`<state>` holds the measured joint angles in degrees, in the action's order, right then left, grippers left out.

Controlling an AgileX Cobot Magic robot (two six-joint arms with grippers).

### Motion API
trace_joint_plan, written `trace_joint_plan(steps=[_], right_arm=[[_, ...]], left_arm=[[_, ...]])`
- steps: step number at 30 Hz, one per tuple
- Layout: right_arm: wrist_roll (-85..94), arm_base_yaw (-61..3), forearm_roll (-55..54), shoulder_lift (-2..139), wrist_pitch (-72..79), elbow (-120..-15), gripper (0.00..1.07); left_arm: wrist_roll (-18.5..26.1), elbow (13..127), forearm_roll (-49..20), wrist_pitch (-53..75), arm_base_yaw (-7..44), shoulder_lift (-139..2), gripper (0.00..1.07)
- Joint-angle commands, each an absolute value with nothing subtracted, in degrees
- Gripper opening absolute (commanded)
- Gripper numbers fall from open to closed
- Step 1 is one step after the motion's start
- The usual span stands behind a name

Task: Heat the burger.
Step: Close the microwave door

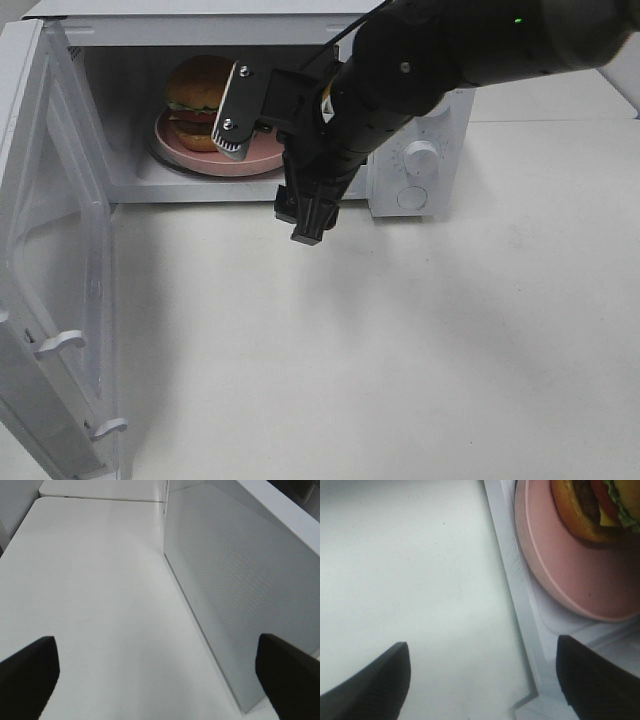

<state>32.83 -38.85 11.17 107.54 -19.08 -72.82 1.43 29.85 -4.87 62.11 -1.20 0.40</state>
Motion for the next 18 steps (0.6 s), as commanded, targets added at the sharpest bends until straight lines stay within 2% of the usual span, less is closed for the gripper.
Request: trace_joint_plan(steps=[1,5,7,16,18], right_arm=[[25.8,-38.8,10.9,102.3,-22.6,-68.4,0.78],[19.9,-38.8,10.9,98.5,-26.3,-65.0,0.77],[10.3,-38.8,10.9,93.7,-31.1,-60.9,0.77],[-2.4,-38.7,11.2,86.4,-40.2,-53.3,0.76],[-3.7,-36.3,10.7,83.4,-42.1,-50.5,0.76]], left_arm=[[1.3,29.7,-4.8,61.3,-1.1,1.2,1.00],[1.3,29.7,-4.8,61.3,-1.1,1.2,1.00],[1.3,29.7,-4.8,61.3,-1.1,1.2,1.00],[1.3,29.7,-4.8,61.3,-1.1,1.2,1.00],[1.3,29.7,-4.8,61.3,-1.1,1.2,1.00]])
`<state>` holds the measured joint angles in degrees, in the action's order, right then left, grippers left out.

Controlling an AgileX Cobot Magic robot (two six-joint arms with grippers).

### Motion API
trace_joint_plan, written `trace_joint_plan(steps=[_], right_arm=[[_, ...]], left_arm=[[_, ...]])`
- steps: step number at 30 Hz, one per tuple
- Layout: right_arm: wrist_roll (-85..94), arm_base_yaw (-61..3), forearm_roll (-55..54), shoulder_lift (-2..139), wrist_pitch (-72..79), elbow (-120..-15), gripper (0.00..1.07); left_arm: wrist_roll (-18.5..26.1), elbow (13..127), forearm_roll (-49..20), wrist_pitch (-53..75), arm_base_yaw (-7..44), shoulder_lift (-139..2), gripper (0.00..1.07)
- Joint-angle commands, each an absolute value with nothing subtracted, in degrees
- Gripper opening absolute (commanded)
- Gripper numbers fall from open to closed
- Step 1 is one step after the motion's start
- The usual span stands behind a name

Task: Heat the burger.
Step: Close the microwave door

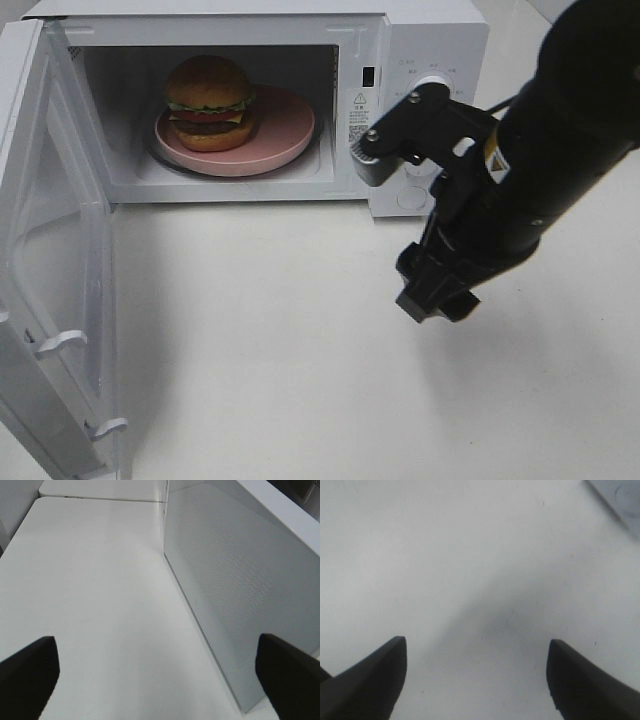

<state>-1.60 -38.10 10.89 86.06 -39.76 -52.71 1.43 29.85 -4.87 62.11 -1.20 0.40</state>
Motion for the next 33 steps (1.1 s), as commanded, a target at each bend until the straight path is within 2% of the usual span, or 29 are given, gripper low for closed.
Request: trace_joint_plan(steps=[1,3,5,8,10,13,26,33], right_arm=[[-3.7,-36.3,10.7,83.4,-42.1,-50.5,0.76],[-4.1,-35.1,10.7,82.2,-42.2,-49.4,0.76],[-4.2,-30.1,10.7,77.5,-42.3,-45.7,0.76],[-4.1,-28.6,10.8,76.2,-42.3,-44.8,0.76],[-3.7,-23.3,11.0,71.7,-42.5,-41.8,0.76],[-3.4,-20.6,11.0,69.0,-43.0,-39.8,0.76],[-7.2,-19.3,10.7,54.0,-45.0,-32.4,0.77],[-7.3,-19.4,10.6,48.3,-48.8,-31.6,0.77]], left_arm=[[1.3,29.7,-4.8,61.3,-1.1,1.2,1.00],[1.3,29.7,-4.8,61.3,-1.1,1.2,1.00],[1.3,29.7,-4.8,61.3,-1.1,1.2,1.00],[1.3,29.7,-4.8,61.3,-1.1,1.2,1.00],[1.3,29.7,-4.8,61.3,-1.1,1.2,1.00],[1.3,29.7,-4.8,61.3,-1.1,1.2,1.00],[1.3,29.7,-4.8,61.3,-1.1,1.2,1.00],[1.3,29.7,-4.8,61.3,-1.1,1.2,1.00]])
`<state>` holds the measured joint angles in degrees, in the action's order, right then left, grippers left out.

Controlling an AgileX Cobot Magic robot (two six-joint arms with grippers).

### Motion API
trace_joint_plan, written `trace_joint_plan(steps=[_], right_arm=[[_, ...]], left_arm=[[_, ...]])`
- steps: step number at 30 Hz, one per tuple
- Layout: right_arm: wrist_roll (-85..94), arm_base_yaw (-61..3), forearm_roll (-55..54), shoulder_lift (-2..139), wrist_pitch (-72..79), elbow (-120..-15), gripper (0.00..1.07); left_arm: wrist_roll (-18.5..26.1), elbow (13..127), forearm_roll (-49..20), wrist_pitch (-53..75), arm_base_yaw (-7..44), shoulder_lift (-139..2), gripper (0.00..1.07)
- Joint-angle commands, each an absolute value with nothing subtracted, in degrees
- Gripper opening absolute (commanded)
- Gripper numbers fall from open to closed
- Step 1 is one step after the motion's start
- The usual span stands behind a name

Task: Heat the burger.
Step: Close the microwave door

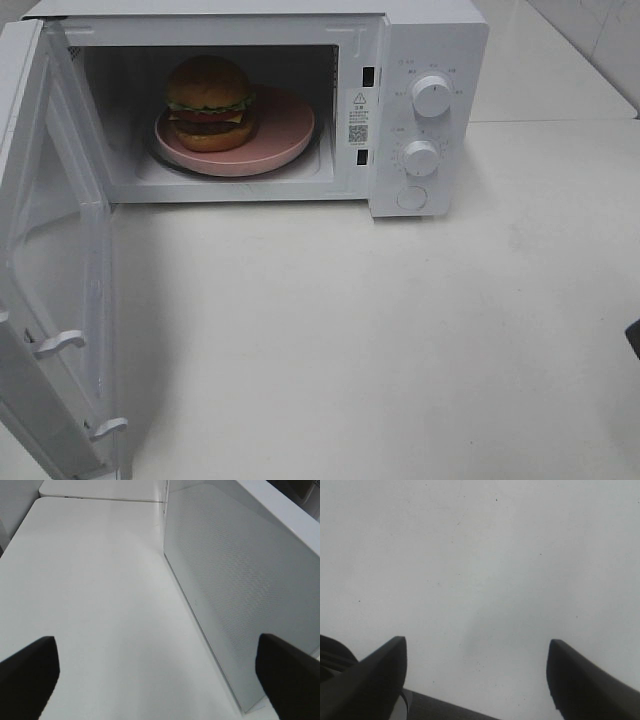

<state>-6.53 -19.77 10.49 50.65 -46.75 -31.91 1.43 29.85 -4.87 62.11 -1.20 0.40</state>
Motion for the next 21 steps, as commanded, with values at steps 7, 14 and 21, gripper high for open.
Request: trace_joint_plan(steps=[7,14,21], right_arm=[[-8.3,-19.4,10.5,41.4,-52.5,-31.6,0.77],[-8.4,-19.5,10.5,35.0,-53.5,-31.6,0.77],[-8.5,-19.4,10.5,23.8,-53.9,-31.6,0.77]], left_arm=[[1.3,29.7,-4.8,61.3,-1.1,1.2,1.00],[1.3,29.7,-4.8,61.3,-1.1,1.2,1.00],[1.3,29.7,-4.8,61.3,-1.1,1.2,1.00]])
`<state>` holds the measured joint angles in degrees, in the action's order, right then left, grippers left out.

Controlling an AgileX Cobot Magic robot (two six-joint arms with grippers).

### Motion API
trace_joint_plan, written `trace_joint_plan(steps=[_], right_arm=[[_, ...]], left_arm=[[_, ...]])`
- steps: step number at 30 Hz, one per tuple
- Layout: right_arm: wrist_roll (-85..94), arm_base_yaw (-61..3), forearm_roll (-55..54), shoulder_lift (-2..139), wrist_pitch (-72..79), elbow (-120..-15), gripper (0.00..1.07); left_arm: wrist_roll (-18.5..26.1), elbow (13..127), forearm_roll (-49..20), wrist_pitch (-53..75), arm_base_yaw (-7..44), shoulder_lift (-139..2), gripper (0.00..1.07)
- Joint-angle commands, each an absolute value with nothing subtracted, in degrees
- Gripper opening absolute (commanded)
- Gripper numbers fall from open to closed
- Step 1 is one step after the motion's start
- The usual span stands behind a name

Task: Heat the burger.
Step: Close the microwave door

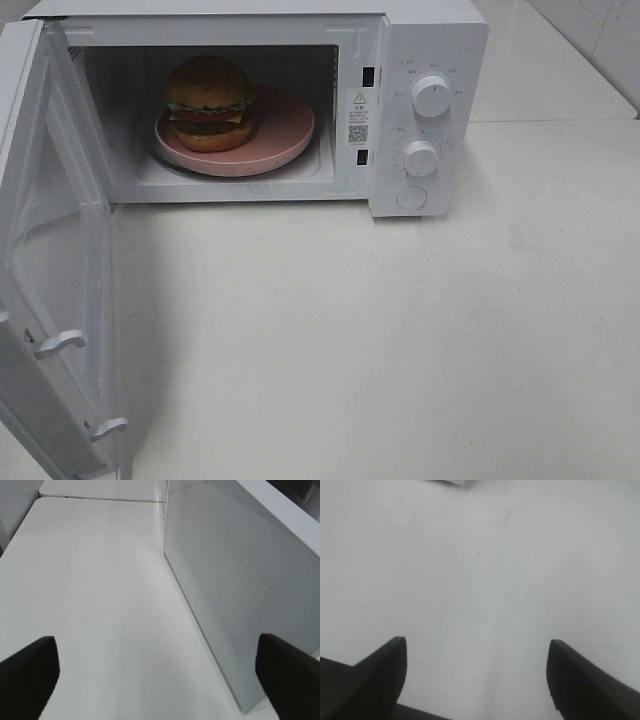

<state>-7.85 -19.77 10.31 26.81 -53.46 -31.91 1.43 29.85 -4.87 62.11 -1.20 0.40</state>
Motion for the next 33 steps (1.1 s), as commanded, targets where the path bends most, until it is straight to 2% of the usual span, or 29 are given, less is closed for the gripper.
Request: trace_joint_plan(steps=[1,4,6,9,14,20,33], right_arm=[[-8.5,-19.4,10.5,23.8,-53.9,-31.6,0.77],[-8.7,-18.2,9.8,20.7,-55.1,-31.6,0.77],[-5.8,-13.0,6.9,16.2,-54.8,-30.8,0.77],[-1.0,-9.3,3.8,12.3,-54.7,-29.9,0.77],[1.3,-6.0,2.5,7.1,-55.3,-29.6,0.77],[1.1,-4.0,2.6,3.7,-56.8,-28.5,0.77],[-1.4,-4.0,4.5,-1.8,-56.8,-28.5,0.77]], left_arm=[[1.3,29.7,-4.8,61.3,-1.1,1.2,1.00],[1.3,29.7,-4.8,61.3,-1.1,1.2,1.00],[1.3,29.7,-4.8,61.3,-1.1,1.2,1.00],[1.3,29.7,-4.8,61.3,-1.1,1.2,1.00],[1.3,29.7,-4.8,61.3,-1.1,1.2,1.00],[1.3,29.7,-4.8,61.3,-1.1,1.2,1.00],[1.2,29.7,-4.8,61.3,-1.1,1.2,1.00]])
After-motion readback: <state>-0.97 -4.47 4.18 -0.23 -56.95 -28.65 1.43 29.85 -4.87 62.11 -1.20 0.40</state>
